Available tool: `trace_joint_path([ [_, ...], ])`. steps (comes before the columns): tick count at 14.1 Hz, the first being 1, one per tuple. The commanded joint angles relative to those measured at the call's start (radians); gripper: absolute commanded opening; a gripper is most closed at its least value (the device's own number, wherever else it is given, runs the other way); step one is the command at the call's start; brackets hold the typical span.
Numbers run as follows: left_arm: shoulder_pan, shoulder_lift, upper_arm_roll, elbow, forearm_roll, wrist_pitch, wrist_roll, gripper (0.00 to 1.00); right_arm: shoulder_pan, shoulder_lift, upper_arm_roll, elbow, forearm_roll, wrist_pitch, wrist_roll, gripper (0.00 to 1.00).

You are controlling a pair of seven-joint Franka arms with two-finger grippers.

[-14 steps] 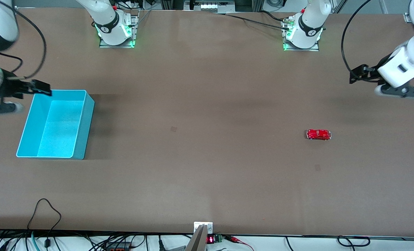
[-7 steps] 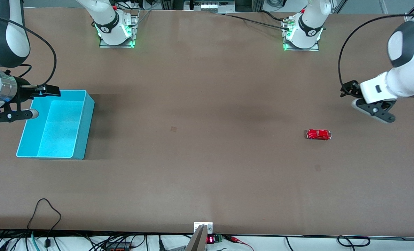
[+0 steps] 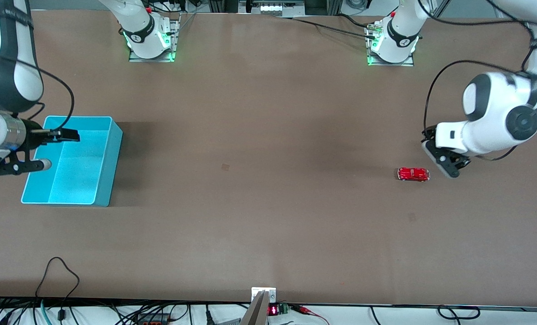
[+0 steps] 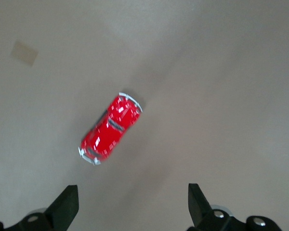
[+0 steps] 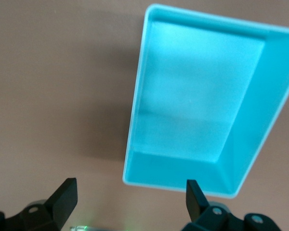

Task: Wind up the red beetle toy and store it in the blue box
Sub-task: 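Lower the left gripper toward the red car while the right gripper moves over the box, then grasp the red car with the left gripper while the right gripper waits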

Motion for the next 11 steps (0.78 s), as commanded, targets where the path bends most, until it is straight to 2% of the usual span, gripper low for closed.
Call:
trace_joint_path([
  [1, -0.007, 0.062, -0.001, 0.015, -0.006, 0.077, 0.113, 1.0, 0.005, -0.004, 0.013, -0.109, 0.015, 0.152, -0.148, 1.0],
  [3, -0.008, 0.099, -0.008, 0.013, -0.006, 0.135, 0.187, 1.0, 0.021, -0.005, 0.014, -0.22, 0.011, 0.339, -0.327, 1.0],
  [6, -0.007, 0.142, -0.008, 0.013, -0.004, 0.226, 0.352, 1.0, 0.045, 0.057, 0.014, -0.232, 0.013, 0.42, -0.669, 1.0],
  [11, 0.01, 0.172, -0.007, -0.017, -0.004, 0.322, 0.546, 1.0, 0.099, 0.086, 0.014, -0.243, 0.007, 0.518, -0.909, 1.0],
])
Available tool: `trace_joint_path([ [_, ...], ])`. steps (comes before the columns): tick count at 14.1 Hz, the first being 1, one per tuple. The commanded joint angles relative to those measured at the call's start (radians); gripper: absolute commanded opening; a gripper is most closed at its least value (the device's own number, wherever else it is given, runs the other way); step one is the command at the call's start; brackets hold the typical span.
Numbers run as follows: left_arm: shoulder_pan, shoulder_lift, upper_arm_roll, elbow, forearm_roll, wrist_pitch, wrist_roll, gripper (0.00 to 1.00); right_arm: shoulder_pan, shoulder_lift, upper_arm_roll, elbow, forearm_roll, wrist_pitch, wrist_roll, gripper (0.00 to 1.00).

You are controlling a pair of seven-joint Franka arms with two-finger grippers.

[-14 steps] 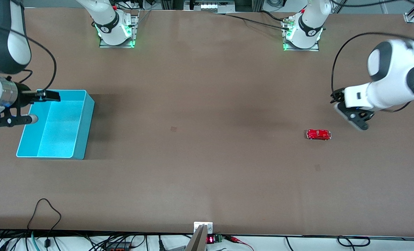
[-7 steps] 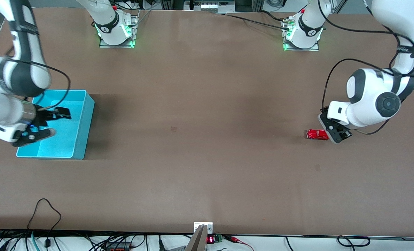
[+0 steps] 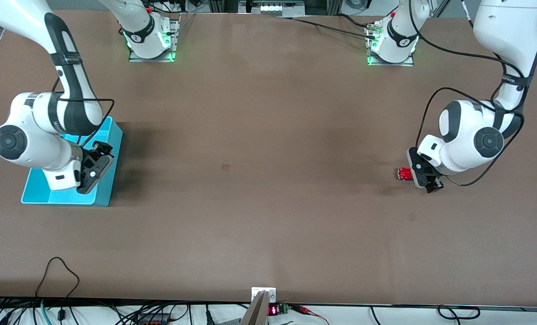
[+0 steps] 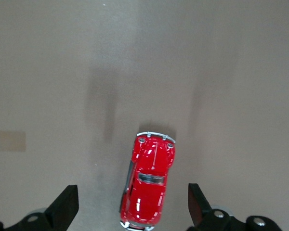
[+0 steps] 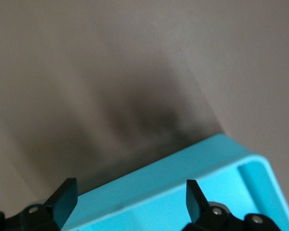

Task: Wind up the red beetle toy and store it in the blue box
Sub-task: 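Grasp the red car with the left gripper while the right gripper waits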

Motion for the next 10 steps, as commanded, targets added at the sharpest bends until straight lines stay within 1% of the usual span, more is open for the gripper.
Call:
trace_joint_path([
  [1, 0.022, -0.001, 0.0, -0.035, -0.004, 0.058, 0.103, 1.0, 0.04, 0.004, -0.004, -0.034, 0.007, 0.063, -0.098, 1.0],
  [2, 0.031, -0.002, 0.0, -0.052, -0.004, 0.083, 0.105, 1.0, 0.043, -0.001, -0.004, -0.066, 0.007, 0.105, -0.098, 1.0],
  [5, 0.031, -0.002, 0.0, -0.082, -0.004, 0.133, 0.112, 1.0, 0.037, -0.045, -0.004, -0.228, 0.007, 0.274, -0.107, 1.0],
  [8, 0.04, -0.013, 0.0, -0.147, -0.004, 0.201, 0.125, 1.0, 0.034, -0.048, -0.005, -0.241, 0.008, 0.287, -0.157, 1.0],
  [10, 0.054, -0.013, 0.0, -0.162, -0.004, 0.233, 0.187, 1.0, 0.031, -0.047, -0.005, -0.24, 0.008, 0.287, -0.188, 1.0],
])
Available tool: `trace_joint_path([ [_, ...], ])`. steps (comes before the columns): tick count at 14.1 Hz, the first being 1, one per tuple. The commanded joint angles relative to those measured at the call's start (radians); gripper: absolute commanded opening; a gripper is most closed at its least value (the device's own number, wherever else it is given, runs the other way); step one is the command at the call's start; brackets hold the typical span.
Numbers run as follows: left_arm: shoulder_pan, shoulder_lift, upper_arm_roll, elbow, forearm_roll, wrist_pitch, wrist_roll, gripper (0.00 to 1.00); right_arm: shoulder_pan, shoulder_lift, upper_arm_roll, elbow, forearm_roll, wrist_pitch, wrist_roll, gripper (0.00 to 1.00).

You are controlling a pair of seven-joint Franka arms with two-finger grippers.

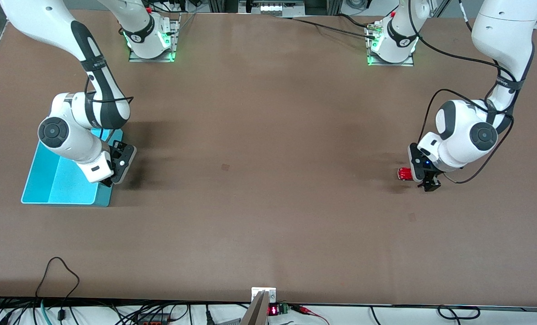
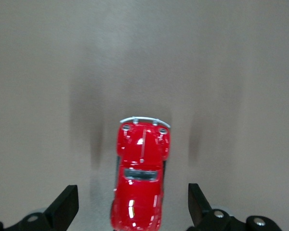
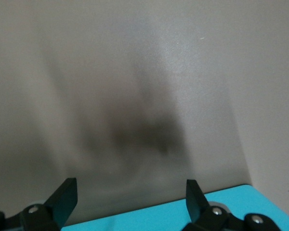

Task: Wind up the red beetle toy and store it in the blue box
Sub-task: 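Grasp the red car with the left gripper while the right gripper waits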

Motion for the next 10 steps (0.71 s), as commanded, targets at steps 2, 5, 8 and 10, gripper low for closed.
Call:
trace_joint_path([
  [2, 0.022, -0.024, -0.003, -0.034, -0.004, 0.044, 0.141, 0.97, -0.01, -0.035, 0.003, -0.028, 0.008, 0.012, -0.06, 1.0],
  [5, 0.029, -0.025, -0.003, -0.034, -0.004, 0.044, 0.148, 0.76, -0.01, -0.032, 0.003, -0.026, 0.008, 0.014, -0.06, 1.0],
  [8, 0.029, -0.025, -0.003, -0.035, -0.004, 0.044, 0.155, 0.38, -0.01, -0.031, 0.003, -0.026, 0.008, 0.012, -0.059, 1.0],
  [10, 0.029, -0.024, -0.003, -0.032, -0.004, 0.044, 0.158, 0.34, -0.012, -0.027, 0.003, -0.025, 0.01, 0.014, -0.059, 1.0],
])
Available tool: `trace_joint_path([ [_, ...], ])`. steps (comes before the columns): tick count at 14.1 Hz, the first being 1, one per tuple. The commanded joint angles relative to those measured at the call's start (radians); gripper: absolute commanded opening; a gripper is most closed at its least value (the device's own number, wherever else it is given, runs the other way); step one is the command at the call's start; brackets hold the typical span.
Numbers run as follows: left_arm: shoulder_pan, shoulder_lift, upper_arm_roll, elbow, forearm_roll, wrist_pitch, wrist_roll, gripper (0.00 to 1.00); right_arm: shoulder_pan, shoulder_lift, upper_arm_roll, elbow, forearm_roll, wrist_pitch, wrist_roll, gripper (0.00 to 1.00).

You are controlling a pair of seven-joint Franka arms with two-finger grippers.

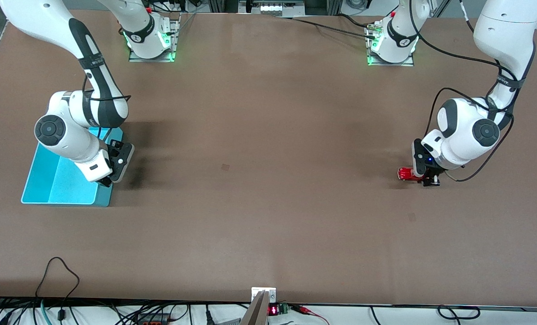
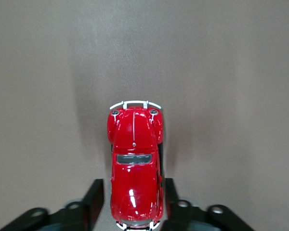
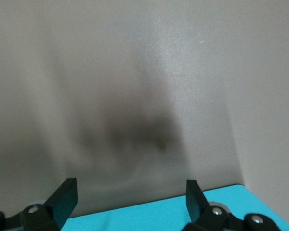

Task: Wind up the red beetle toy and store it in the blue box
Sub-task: 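Grasp the red car with the left gripper while the right gripper waits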

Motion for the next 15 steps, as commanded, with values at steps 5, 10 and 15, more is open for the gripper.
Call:
trace_joint_path([
  [5, -0.003, -0.01, -0.004, -0.009, -0.004, 0.006, 0.034, 0.27, -0.01, -0.014, 0.003, -0.016, 0.01, 0.014, -0.025, 1.0],
  [10, 0.003, -0.001, -0.002, -0.005, -0.004, 0.006, 0.036, 0.23, -0.01, -0.014, 0.003, -0.016, 0.01, 0.017, -0.025, 1.0],
  [15, 0.102, 0.013, -0.001, 0.011, -0.006, 0.001, 0.094, 0.21, -0.01, -0.013, 0.003, -0.016, 0.01, 0.021, -0.026, 1.0],
])
